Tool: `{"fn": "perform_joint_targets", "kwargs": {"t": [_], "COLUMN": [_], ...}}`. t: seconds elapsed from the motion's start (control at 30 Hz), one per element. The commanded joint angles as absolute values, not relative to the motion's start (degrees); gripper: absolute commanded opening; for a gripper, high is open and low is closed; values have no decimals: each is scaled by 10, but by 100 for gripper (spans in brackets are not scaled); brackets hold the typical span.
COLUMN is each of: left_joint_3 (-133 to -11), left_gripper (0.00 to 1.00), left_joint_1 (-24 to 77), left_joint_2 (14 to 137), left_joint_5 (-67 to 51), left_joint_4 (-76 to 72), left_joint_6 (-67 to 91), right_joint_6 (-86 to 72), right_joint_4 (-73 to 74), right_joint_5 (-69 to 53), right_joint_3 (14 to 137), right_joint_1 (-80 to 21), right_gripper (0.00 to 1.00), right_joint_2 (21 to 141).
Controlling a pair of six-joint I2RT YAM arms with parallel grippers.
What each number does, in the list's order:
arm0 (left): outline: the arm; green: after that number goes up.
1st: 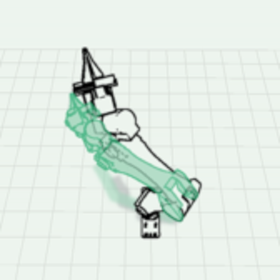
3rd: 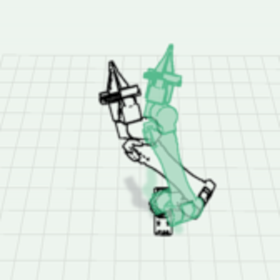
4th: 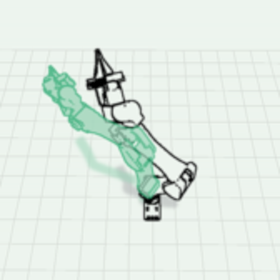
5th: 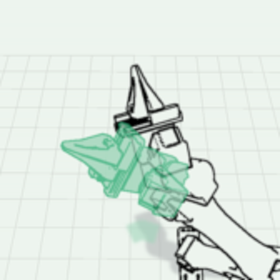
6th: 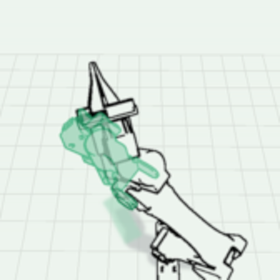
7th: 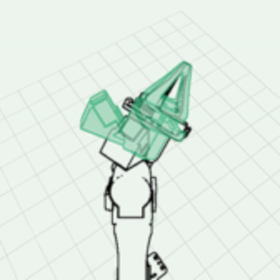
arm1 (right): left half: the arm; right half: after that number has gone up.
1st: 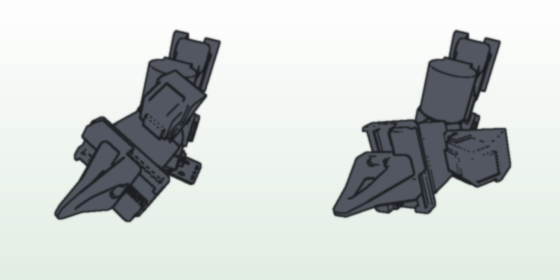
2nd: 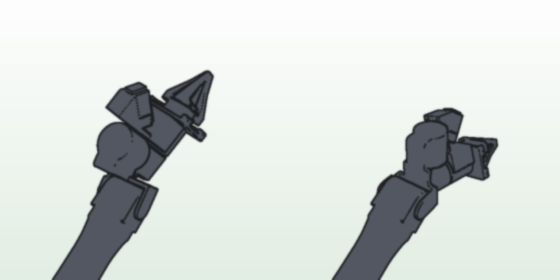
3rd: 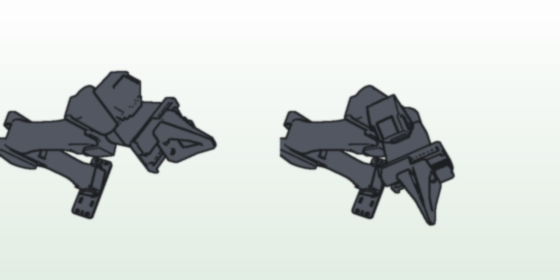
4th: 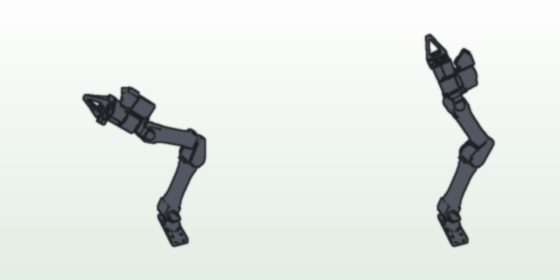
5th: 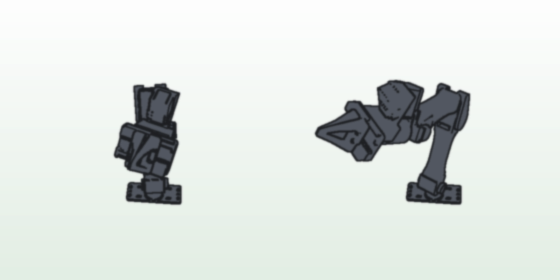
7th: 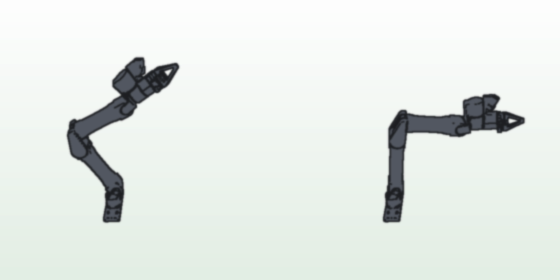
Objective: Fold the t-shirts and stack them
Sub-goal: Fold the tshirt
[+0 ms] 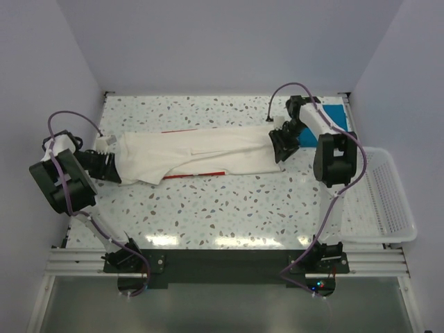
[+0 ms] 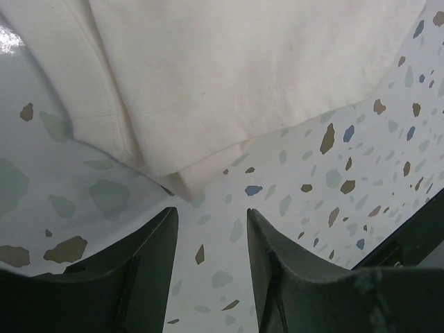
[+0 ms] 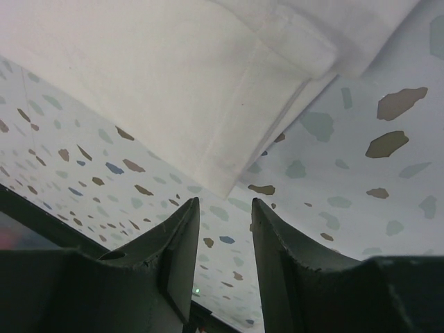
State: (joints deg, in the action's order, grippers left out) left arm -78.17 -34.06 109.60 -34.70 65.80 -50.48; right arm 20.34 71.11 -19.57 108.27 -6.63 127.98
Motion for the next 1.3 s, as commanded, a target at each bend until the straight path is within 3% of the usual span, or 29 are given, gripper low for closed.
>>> {"fn": "perform_joint_targets", "kwargs": {"t": [0.0,0.33,0.6,0.77,0.87,1.07,1.13,1.27], "left_joint_3": [-779,-777,-792,-799,-802,-805,-805,-804], "left_gripper": [50,50,48,42,34,28,31,34], "left_joint_1": [-342,-334,-310,-299,-298,-298,-299,-298], "left_joint_2": [1083,1111,1137,1147,1149,1150,1150,1151], "left_joint_5": [-366,-352,-356,-361,-365,-365,-366,-368], "left_joint_4": [643,620,599,601,610,616,617,617], "left_joint_6": [-497,-487,-474,-473,-476,-483,-483,-483], "right_joint_6": [182,185,189,189,188,183,178,174], "right_joint_4": [700,693,698,699,699,698,697,696], "right_joint_5": [-224,-228,-231,-233,-236,-237,-232,-222], "right_joint_3": [1092,1067,1068,1067,1068,1074,1074,1071], "right_joint_1": [-66,-66,-66,-64,-62,-60,-60,-60], "right_gripper": [40,40,32,29,26,29,36,38], "right_joint_2": [1287,1296,1302,1303,1304,1308,1311,1314]}}
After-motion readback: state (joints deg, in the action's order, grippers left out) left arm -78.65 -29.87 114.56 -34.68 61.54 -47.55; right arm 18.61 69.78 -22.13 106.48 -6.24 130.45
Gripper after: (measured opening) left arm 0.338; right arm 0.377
